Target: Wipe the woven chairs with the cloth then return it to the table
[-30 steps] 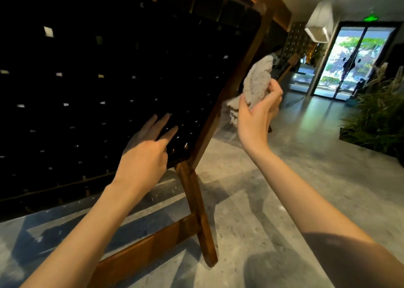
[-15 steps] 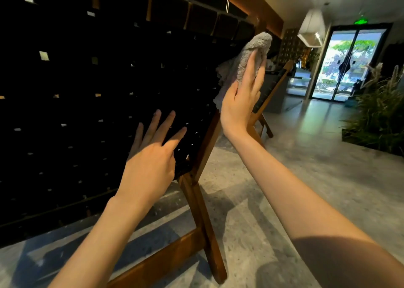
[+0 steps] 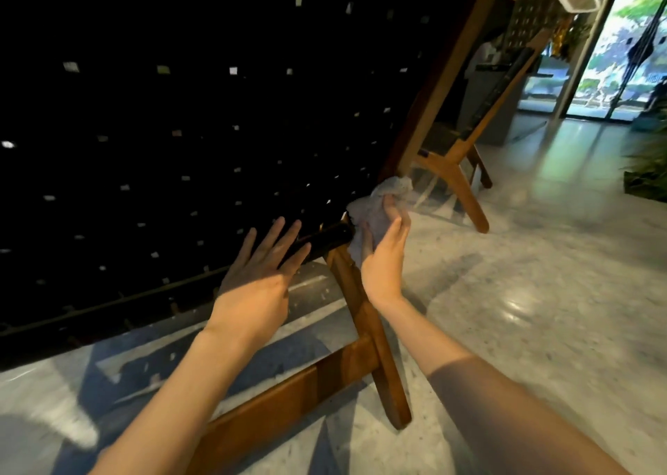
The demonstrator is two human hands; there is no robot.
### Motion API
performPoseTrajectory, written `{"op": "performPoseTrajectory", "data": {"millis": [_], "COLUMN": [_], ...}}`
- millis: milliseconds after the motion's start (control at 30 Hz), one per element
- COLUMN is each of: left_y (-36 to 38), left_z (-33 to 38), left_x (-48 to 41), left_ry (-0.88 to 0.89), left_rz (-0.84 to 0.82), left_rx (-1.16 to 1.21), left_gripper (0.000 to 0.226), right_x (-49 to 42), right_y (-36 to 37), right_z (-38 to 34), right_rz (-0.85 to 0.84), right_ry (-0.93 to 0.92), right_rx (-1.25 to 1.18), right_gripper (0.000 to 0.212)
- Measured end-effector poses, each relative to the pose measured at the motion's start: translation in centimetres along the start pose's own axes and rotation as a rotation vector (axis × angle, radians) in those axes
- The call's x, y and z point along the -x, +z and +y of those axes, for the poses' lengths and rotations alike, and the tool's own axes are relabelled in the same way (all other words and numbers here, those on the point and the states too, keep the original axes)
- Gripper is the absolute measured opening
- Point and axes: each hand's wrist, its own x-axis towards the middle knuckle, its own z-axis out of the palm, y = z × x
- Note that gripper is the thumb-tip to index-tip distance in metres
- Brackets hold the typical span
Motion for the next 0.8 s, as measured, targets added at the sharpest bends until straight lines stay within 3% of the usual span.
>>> {"op": "performPoseTrajectory", "data": {"millis": [133,200,267,333,400,467,633,800], "left_y": [1.2,1.7,2.4,3.4,4.3,4.8,5.4,6.3], "left_z": [0.1,0.3,0.5,0.6,0.8,0.8,1.1,2.2], "left_x": [0.5,0.5,0.7,0.8,1.0,0.9,1.2,2.4], "left_ry": [0.032,0.026,0.029,0.034,0.029,0.020,0.026,0.103], "left_rz": [-0.100,-0.131,-0.109,-0.080,-0.051,-0.019,0.014,-0.020], "left_rx": [-0.020,0.049,0.075,0.071,0.052,0.041,0.020,0.060], "left_gripper": [0.067,0.067,0.067,0.068,0.070,0.072,0.076,0.071], "right_x": [3.8,4.7,5.2,5.8,7.5,8.6,9.4,11.9], "right_y": [1.1,1.6,1.7,1.4,1.1,0.8,0.0,-2.5], "right_z": [2.9,3.4,3.6,4.2,5.5,6.4,7.4,8.6], "right_rz": [-0.204,-0.213,-0.185,-0.261,-0.403,-0.411,-0.419,-0.529], "right_ry": [0.229,0.274,0.296,0.278,0.140,0.107,0.133,0.146], "right_rx": [0.005,-0.175,-0.182,-0.051,0.363,0.612,0.492,0.460], "right_gripper": [0.060,0.050,0.046,0.052,0.065,0.065,0.039,0.060]}}
